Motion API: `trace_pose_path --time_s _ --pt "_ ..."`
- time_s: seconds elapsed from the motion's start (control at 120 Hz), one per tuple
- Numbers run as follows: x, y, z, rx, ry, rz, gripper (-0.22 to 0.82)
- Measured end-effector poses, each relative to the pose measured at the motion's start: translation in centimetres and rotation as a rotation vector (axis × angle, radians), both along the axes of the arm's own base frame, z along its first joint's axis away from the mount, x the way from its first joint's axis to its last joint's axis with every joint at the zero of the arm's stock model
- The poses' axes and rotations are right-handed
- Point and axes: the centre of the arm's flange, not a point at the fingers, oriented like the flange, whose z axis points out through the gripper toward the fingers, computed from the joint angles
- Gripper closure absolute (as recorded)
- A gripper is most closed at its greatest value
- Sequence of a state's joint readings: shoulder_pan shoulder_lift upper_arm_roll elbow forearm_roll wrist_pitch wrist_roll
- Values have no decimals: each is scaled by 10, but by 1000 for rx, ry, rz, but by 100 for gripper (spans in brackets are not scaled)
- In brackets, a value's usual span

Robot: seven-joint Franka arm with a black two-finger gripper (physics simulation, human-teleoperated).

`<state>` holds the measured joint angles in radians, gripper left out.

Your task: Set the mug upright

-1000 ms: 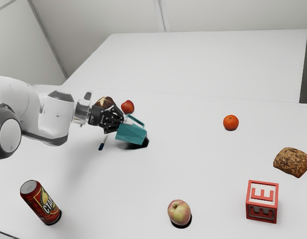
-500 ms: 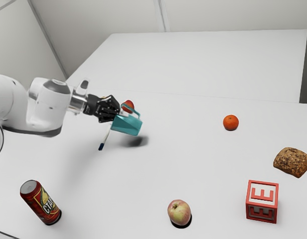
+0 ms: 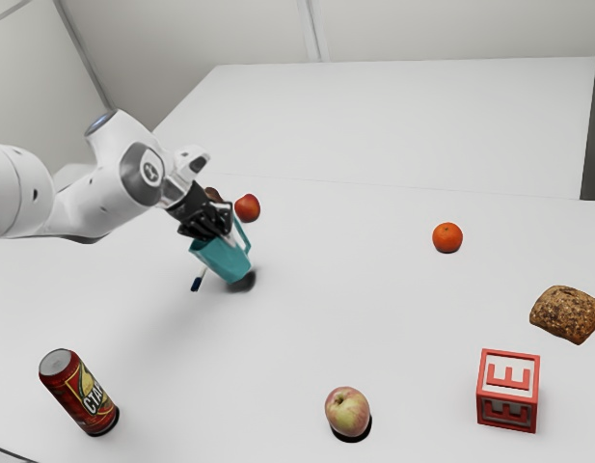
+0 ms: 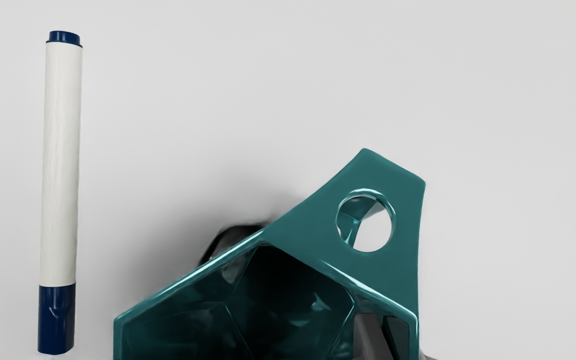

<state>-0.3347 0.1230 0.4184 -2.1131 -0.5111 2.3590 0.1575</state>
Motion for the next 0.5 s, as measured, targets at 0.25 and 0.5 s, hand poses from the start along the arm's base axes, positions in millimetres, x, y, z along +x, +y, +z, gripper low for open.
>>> trace_pose_path --time_s 0.25,0.5 --pt "-4 -22 4 74 59 83 79" --pt "-12 -30 3 157 168 172 79"
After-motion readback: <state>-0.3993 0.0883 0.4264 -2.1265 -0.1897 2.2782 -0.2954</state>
